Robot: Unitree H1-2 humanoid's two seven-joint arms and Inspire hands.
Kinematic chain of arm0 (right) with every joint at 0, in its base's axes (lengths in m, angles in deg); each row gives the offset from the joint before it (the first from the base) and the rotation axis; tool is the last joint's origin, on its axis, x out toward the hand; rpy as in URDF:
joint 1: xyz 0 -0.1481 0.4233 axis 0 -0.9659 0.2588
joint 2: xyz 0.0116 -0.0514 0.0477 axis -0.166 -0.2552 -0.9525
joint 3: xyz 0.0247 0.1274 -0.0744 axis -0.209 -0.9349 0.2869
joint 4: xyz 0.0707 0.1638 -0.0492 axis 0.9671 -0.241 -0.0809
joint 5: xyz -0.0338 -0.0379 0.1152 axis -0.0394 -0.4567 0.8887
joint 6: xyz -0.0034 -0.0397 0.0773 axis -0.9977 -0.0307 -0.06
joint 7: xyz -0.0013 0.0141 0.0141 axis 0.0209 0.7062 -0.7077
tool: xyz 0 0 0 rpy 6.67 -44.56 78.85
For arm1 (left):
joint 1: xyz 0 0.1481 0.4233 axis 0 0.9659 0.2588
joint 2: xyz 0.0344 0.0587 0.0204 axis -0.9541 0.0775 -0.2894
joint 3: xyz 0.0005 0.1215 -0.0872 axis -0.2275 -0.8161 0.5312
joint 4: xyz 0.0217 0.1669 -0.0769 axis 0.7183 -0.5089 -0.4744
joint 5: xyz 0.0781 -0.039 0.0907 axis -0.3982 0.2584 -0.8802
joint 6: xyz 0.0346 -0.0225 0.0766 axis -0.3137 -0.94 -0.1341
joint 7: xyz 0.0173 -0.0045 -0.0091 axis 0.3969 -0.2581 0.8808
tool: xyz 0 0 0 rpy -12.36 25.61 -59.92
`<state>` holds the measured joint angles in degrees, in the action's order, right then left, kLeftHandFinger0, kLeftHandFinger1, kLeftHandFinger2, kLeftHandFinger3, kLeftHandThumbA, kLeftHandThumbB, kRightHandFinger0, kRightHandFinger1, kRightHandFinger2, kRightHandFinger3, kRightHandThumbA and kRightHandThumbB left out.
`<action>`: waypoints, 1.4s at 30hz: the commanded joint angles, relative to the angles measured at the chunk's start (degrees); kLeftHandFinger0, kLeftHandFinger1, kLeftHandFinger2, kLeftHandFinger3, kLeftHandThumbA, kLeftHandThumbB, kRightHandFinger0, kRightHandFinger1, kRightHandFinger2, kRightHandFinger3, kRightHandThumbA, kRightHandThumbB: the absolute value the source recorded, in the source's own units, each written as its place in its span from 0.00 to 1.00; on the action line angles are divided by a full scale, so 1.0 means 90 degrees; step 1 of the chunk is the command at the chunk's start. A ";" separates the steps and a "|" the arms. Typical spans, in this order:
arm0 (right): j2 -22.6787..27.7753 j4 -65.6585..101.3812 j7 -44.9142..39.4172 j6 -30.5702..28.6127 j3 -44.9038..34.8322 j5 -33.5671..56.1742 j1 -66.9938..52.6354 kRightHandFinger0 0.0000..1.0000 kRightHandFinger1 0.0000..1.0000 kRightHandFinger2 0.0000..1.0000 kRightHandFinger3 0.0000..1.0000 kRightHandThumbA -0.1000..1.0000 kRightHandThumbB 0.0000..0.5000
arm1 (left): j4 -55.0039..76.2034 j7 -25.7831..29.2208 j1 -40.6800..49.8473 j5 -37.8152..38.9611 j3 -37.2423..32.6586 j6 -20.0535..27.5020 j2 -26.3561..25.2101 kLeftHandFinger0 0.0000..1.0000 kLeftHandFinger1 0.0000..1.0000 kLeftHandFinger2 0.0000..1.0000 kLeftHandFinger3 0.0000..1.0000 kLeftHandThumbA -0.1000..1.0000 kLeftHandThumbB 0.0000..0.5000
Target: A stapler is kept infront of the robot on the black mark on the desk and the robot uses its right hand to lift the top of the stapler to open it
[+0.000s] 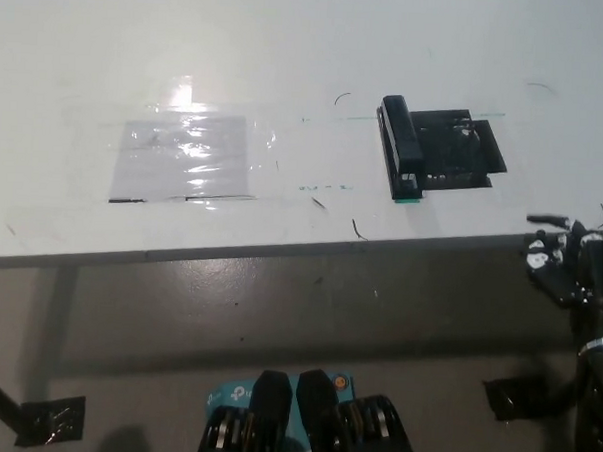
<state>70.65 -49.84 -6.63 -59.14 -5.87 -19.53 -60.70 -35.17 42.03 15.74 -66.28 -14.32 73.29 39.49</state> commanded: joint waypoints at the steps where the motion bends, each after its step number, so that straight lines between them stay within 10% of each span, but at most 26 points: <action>1: -0.0004 0.0681 -0.0259 0.0331 0.0165 0.0044 0.0452 0.22 0.28 0.41 0.65 0.34 0.00 | 0.0181 0.0075 -0.0085 0.0066 0.0044 0.0012 -0.0070 0.14 0.21 0.47 0.78 0.07 0.00; 21: -0.1515 0.0294 0.0084 0.1537 -0.0332 0.0837 0.1892 0.30 0.29 0.39 0.62 0.24 0.00 | 0.0212 0.0133 -0.0153 -0.0015 0.0018 -0.0084 0.0000 0.20 0.25 0.48 0.78 0.21 0.00; 32: -0.2655 -0.0777 0.1636 0.1537 -0.1879 0.2693 0.2129 0.50 0.61 0.80 0.97 0.33 0.00 | 0.0219 0.0164 -0.0173 -0.0020 0.0046 -0.0039 0.0033 0.17 0.23 0.46 0.77 0.26 0.00; 42: -0.2986 -0.0581 0.2489 0.1537 -0.2137 0.3321 0.2272 0.68 0.77 0.89 1.00 0.46 0.00 | 0.0201 0.0161 -0.0173 -0.0015 0.0046 0.0085 0.0020 0.20 0.25 0.47 0.79 0.26 0.00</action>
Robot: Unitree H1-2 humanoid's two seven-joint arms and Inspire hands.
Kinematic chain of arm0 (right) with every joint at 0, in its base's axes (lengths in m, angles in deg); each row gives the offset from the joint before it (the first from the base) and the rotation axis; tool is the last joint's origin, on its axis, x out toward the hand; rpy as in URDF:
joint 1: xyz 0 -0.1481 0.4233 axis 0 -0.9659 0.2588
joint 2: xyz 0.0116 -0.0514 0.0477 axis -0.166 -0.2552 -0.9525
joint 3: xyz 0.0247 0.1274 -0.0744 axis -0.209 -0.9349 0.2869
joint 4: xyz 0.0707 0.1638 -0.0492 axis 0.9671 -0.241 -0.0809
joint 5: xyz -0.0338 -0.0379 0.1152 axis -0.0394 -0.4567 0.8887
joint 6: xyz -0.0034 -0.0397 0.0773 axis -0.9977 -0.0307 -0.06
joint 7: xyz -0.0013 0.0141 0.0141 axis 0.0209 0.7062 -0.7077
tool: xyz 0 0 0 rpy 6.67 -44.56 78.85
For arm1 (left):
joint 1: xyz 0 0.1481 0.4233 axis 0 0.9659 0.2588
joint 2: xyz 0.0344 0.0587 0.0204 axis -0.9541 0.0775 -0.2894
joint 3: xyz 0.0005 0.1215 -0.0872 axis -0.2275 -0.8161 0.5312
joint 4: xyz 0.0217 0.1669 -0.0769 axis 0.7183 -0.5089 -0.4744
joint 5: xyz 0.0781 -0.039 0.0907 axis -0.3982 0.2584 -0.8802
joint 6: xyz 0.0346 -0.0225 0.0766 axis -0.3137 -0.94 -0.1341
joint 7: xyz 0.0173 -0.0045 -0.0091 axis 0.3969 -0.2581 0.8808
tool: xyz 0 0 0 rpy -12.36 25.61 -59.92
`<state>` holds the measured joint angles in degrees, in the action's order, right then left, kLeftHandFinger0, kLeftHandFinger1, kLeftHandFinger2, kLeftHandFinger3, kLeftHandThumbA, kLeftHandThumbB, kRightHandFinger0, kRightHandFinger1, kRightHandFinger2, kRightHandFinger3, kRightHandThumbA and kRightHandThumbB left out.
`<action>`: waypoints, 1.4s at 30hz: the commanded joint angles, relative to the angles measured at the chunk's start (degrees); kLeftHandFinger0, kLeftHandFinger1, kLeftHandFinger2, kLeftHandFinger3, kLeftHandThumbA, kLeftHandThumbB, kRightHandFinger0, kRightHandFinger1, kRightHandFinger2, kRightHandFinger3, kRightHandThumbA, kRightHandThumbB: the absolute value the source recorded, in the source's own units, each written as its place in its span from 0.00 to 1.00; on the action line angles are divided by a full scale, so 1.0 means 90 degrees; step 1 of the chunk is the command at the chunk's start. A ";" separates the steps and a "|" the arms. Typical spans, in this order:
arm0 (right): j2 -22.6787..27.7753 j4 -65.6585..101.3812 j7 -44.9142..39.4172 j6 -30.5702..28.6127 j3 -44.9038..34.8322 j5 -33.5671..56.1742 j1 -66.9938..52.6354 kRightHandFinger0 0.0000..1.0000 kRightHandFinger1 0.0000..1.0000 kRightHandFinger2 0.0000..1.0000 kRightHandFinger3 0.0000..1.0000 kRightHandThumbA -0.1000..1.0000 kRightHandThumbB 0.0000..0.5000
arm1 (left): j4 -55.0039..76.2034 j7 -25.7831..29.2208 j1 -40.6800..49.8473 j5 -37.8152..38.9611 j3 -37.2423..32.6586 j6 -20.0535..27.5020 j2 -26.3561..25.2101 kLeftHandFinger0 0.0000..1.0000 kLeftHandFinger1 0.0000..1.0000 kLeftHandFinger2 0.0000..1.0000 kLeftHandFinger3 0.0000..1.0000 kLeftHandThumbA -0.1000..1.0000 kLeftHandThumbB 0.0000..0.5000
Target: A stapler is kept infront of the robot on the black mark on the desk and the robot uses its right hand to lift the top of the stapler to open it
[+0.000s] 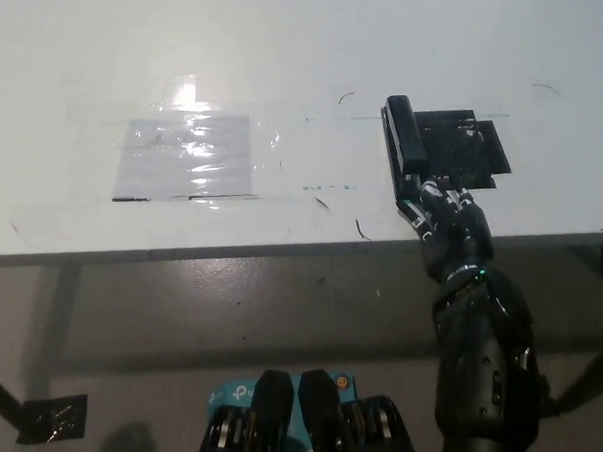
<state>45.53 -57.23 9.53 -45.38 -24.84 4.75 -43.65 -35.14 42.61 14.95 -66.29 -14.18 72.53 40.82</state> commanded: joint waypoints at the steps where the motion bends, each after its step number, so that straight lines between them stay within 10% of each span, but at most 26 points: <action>1: -0.0178 0.0252 0.0729 0.0008 0.0007 0.0672 0.0366 0.68 0.78 0.90 1.00 0.46 0.00 | 0.0212 0.0102 -0.0084 -0.0015 0.0033 0.0158 -0.0121 0.19 0.24 0.47 0.79 0.26 0.00; 26: 0.0161 -0.0709 0.0765 -0.0192 0.0225 0.0697 0.1702 0.62 0.72 0.86 1.00 0.40 0.00 | 0.0338 0.0091 0.0157 0.0029 0.0047 0.0053 -0.0030 0.19 0.24 0.47 0.77 0.22 0.00; 37: 0.0342 -0.1898 0.0684 -0.0886 0.0251 0.0541 0.2877 0.43 0.46 0.57 0.79 0.32 0.00 | 0.0262 0.0079 0.0244 -0.0006 0.0028 0.0133 0.0017 0.17 0.22 0.44 0.79 0.23 0.00; 42: 0.0309 -0.2026 0.0499 -0.0977 0.0392 0.0491 0.3077 0.43 0.51 0.61 0.82 0.33 0.00 | 0.0229 0.0078 0.0260 0.0034 0.0037 0.0153 0.0056 0.21 0.25 0.49 0.79 0.23 0.00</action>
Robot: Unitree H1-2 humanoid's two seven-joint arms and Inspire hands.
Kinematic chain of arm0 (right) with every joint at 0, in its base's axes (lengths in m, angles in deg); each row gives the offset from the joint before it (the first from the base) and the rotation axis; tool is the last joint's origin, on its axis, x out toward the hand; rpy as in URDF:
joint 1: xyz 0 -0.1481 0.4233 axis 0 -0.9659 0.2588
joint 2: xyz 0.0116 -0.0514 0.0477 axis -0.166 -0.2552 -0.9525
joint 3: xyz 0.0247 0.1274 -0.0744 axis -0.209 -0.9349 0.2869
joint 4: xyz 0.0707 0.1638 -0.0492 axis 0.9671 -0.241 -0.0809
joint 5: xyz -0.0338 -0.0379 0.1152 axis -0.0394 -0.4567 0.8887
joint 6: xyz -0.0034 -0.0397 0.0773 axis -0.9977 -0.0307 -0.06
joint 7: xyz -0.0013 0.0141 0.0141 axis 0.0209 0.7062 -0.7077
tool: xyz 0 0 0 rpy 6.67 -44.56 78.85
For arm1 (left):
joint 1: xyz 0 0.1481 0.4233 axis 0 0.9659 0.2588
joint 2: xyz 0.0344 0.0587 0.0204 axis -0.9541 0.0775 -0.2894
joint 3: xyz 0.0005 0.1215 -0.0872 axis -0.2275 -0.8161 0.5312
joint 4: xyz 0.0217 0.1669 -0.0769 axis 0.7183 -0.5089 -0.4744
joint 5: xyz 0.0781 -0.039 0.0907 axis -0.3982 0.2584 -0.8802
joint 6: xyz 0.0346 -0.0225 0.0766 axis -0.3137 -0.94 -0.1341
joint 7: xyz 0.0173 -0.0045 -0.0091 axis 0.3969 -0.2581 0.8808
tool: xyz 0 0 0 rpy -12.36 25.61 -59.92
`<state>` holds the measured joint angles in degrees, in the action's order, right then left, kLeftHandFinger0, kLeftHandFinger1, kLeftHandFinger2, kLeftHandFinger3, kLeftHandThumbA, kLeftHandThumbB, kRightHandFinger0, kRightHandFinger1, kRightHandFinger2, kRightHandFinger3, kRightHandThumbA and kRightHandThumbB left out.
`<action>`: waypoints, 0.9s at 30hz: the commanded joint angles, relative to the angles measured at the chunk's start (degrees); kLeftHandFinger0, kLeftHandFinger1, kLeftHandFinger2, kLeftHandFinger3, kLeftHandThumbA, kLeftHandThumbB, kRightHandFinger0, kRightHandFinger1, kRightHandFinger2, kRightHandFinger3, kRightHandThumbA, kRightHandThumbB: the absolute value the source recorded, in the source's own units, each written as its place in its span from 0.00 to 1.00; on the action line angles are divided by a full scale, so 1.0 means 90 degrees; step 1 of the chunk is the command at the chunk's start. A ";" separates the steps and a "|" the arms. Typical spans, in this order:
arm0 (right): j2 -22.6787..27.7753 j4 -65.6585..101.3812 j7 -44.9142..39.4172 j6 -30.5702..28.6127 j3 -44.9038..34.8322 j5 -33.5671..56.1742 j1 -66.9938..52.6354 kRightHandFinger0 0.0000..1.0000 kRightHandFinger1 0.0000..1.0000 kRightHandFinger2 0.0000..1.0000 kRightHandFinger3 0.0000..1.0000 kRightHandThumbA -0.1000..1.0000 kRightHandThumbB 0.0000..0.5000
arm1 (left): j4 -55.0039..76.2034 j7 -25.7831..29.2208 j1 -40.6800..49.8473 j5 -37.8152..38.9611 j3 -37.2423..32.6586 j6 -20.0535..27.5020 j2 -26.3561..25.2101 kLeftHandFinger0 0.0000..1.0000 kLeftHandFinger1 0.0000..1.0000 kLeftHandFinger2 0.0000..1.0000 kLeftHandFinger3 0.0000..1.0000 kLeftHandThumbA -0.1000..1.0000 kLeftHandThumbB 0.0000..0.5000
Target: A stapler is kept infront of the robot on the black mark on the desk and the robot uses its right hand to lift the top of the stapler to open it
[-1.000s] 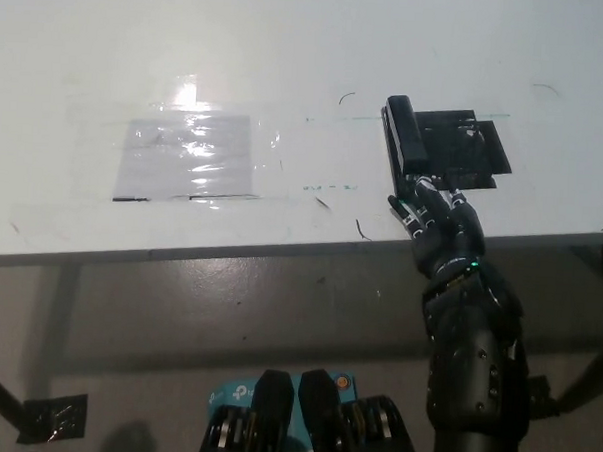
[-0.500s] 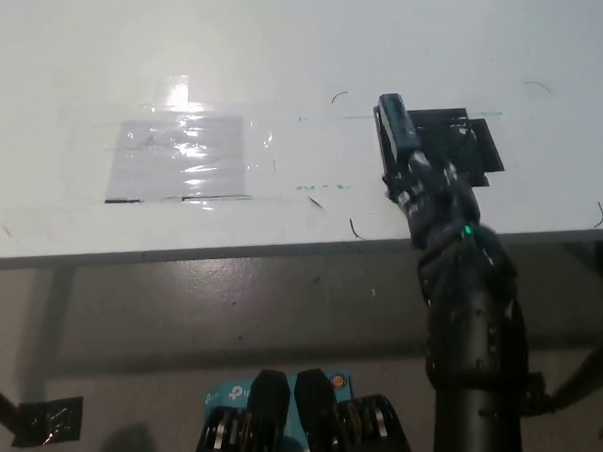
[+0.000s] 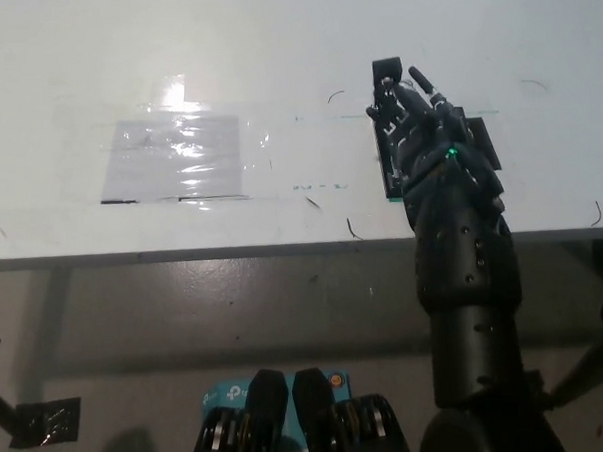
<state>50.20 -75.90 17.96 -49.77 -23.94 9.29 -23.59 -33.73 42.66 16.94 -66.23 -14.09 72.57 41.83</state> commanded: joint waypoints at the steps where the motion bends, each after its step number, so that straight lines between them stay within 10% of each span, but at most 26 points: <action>1: -0.0206 0.0031 -0.0468 -0.0497 0.0321 -0.0036 0.0852 0.43 0.51 0.62 0.83 0.33 0.00 | 0.0077 0.0070 0.0045 0.0010 0.0015 0.0158 -0.0064 0.22 0.25 0.49 0.79 0.23 0.00; 27: 0.0818 -0.3201 -0.0660 -0.2571 -0.0289 0.0115 0.3318 0.34 0.37 0.46 0.67 0.39 0.00 | 0.0244 0.0146 0.0158 0.0003 0.0103 0.0136 0.0110 0.20 0.22 0.42 0.73 0.25 0.00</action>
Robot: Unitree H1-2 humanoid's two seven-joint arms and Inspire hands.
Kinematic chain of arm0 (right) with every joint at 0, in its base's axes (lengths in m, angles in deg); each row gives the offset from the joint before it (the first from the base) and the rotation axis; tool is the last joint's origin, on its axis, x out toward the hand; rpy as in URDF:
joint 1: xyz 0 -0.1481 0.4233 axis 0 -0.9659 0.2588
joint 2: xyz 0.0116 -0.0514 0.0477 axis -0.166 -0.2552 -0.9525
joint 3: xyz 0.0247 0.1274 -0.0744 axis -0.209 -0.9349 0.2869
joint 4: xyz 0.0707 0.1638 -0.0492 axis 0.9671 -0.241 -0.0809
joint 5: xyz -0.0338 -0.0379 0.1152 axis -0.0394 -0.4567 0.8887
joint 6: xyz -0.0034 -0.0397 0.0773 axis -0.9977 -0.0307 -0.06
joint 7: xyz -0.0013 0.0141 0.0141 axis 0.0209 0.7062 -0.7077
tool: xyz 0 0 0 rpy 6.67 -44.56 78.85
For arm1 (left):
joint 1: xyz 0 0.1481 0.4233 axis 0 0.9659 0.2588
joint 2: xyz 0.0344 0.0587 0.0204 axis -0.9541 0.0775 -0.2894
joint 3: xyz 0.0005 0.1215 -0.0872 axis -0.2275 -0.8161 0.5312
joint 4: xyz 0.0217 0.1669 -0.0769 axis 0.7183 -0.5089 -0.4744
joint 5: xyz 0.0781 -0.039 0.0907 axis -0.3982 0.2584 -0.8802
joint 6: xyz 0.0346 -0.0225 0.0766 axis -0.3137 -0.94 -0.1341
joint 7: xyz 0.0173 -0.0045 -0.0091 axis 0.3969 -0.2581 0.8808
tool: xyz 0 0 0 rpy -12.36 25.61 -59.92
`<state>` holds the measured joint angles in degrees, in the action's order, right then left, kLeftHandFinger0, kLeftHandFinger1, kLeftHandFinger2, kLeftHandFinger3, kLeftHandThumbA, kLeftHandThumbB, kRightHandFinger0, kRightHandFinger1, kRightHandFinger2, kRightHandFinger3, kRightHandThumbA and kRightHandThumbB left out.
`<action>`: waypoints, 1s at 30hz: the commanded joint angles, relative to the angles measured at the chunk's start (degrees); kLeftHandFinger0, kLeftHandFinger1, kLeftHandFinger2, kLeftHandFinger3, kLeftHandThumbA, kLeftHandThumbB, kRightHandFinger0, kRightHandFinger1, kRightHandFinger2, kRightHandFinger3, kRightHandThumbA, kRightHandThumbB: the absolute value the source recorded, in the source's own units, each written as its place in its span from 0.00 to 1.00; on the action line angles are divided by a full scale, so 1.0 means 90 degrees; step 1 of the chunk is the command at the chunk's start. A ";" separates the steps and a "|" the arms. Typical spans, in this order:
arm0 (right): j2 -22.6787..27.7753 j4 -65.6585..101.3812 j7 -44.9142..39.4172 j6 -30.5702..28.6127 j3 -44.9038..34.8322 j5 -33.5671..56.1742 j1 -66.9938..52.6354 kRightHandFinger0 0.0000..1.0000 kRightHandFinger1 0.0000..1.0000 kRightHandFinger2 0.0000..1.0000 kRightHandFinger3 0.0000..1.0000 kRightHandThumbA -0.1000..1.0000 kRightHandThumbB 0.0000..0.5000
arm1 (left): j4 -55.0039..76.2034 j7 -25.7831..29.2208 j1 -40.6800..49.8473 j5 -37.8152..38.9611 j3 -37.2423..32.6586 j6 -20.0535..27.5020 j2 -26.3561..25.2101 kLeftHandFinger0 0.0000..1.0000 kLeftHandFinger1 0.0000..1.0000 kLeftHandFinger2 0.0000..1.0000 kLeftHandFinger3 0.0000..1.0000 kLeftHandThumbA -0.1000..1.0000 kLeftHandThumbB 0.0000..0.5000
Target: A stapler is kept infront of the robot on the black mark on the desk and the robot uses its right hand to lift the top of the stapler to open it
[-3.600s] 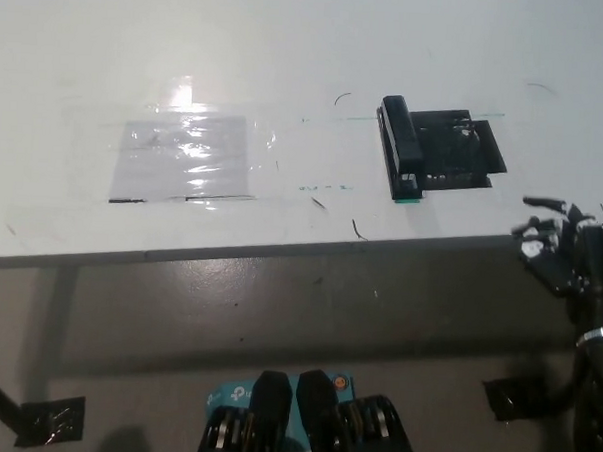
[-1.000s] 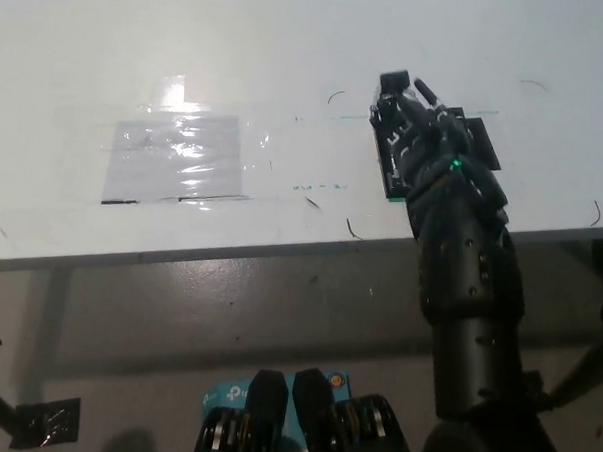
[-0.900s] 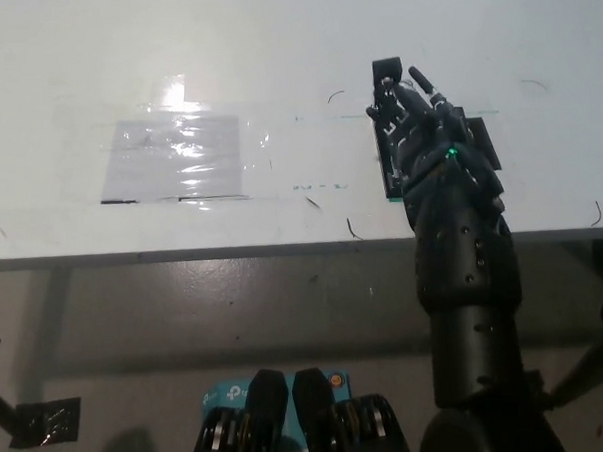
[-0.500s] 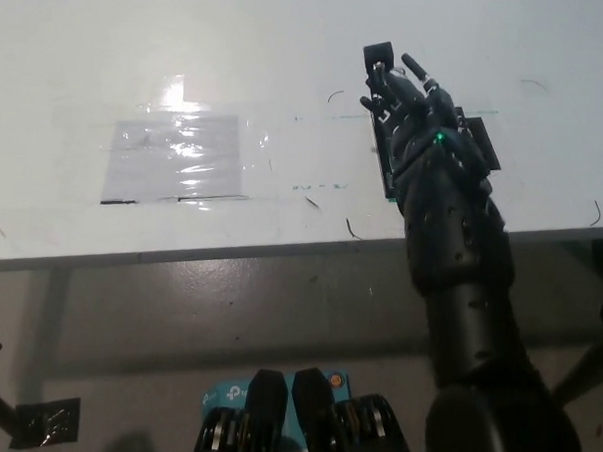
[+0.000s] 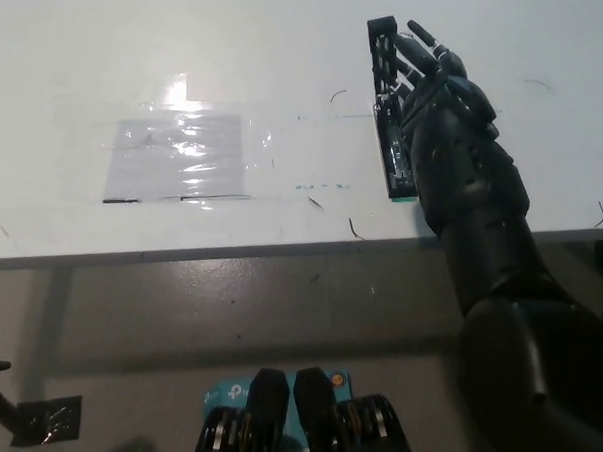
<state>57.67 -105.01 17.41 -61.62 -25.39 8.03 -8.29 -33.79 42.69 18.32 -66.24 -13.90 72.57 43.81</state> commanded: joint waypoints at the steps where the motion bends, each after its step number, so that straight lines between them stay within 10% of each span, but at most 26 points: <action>1: -0.0038 0.0089 -0.0580 -0.1269 -0.0127 0.0243 0.1574 0.33 0.39 0.48 0.69 0.38 0.00 | 0.0199 0.0123 -0.0005 0.0041 0.0096 0.0156 -0.0116 0.20 0.23 0.44 0.75 0.29 0.00; 10: -0.0163 0.0231 -0.0672 -0.1147 -0.0056 0.0201 0.1153 0.36 0.43 0.55 0.77 0.34 0.00 | 0.0247 0.0132 -0.0017 0.0004 0.0089 0.0143 -0.0120 0.21 0.23 0.44 0.74 0.30 0.00; 14: -0.0385 0.0985 -0.0640 -0.0729 0.0112 0.0115 0.0495 0.39 0.43 0.55 0.76 0.33 0.00 | 0.0262 0.0185 -0.0089 0.0013 0.0134 0.0052 -0.0122 0.18 0.20 0.39 0.64 0.45 0.00; 30: -0.0902 0.6074 -0.0153 0.1813 0.1566 0.0940 -0.2922 0.48 0.58 0.72 0.93 0.44 0.00 | 0.0294 0.0199 -0.0191 0.0024 0.0178 -0.0044 -0.0225 0.23 0.24 0.46 0.73 0.26 0.00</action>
<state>49.02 -65.44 14.71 -54.59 -18.07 9.68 -31.39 -33.55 43.18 18.06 -66.24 -13.30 72.46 43.69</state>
